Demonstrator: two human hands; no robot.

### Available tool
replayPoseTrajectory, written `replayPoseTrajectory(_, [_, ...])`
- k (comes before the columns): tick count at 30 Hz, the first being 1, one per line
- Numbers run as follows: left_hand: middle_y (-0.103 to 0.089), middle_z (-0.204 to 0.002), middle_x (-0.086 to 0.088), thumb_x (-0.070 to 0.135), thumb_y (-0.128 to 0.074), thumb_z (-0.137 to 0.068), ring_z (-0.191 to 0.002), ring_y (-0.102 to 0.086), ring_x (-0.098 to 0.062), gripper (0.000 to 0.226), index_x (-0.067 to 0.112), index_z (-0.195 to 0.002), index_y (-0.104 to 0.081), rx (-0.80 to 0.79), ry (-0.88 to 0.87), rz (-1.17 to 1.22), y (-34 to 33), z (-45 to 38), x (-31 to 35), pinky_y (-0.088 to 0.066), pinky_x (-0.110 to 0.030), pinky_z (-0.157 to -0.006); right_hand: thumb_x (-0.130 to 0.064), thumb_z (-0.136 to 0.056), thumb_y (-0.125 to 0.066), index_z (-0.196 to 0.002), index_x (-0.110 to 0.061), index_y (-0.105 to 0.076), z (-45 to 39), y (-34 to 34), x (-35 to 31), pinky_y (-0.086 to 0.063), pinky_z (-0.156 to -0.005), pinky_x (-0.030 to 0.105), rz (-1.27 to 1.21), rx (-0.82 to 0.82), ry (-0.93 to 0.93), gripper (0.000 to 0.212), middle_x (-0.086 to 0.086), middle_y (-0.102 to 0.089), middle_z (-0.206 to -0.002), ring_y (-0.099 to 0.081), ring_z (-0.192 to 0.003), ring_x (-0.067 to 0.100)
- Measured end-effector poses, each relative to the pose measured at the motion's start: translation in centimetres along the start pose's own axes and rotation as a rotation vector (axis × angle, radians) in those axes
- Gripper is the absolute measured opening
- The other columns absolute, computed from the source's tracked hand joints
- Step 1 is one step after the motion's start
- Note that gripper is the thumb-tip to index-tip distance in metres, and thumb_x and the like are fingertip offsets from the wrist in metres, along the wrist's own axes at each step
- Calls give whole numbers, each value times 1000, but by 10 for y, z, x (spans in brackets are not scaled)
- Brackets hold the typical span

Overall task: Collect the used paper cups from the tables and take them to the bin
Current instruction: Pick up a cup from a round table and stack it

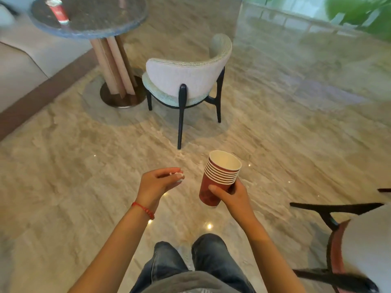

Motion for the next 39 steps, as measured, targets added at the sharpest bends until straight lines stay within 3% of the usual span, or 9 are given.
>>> replayPoseTrajectory(6, [-75,-76,-10,-3,-72,-72,-74,-72,-18,13,8,-79,-73,179,-23,118,25,-49,26,-54,-18,-62,-32,-65,-79,-103,-43,-50,-88,-41,-22,-47,-64,5,61,-211,15,49,-27,-59,-102,-59,-89,-17])
replayPoseTrajectory(11, [-74,-73,-8,-6,-70,-72,-71,-71,-16,13,2,-82,-72,357,-91,246,46,-84,53,-54,-18,-62,-46,-57,-77,-111,-42,-49,-161,-88,-46,-50,-71,8,123,-474,50,61,-22,-62,-109,-60,-98,-9])
replayPoseTrajectory(17, [-74,-72,-6,-8,-68,-74,-68,-71,-15,13,2,-81,-70,582,-146,383,67,-104,77,-55,-18,-62,-49,-56,-81,-115,-40,-50,-227,-144,-68,-49,-71,8,230,-779,88,68,-23,-62,-109,-60,-98,-8])
replayPoseTrajectory(22, [-75,-74,-7,-6,-69,-73,-71,-71,-17,11,4,-79,-72,760,-158,438,92,-109,83,-55,-19,-62,-50,-57,-78,-108,-42,-53,-261,-189,-77,-48,-69,7,277,-944,90,57,-31,-64,-100,-60,-96,-8])
replayPoseTrajectory(27, [-75,-78,-10,-7,-70,-73,-75,-72,-19,12,3,-79,-72,871,-160,488,132,-130,91,-55,-19,-64,-47,-59,-79,-108,-39,-56,-290,-243,-80,-49,-71,9,296,-1036,75,55,-26,-66,-103,-63,-97,-4])
replayPoseTrajectory(31, [-75,-79,-10,-6,-70,-73,-75,-72,-19,12,1,-83,-72,894,-159,495,173,-162,106,-55,-19,-63,-48,-59,-78,-107,-41,-55,-319,-297,-81,-49,-69,7,329,-1074,61,55,-33,-64,-99,-60,-97,-8])
replayPoseTrajectory(39, [-74,-74,-9,-7,-69,-73,-72,-72,-17,11,1,-81,-70,925,-181,532,300,-236,163,-55,-18,-64,-43,-62,-80,-110,-41,-55,-378,-441,-97,-49,-72,10,315,-1091,26,54,-27,-65,-104,-61,-100,-4])
Point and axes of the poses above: each hand's wrist, its own z-axis away from the middle knuckle, its own y-axis out of the back of the hand, x = y × z, the point moved 2 cm from there along -z, towards the middle knuckle
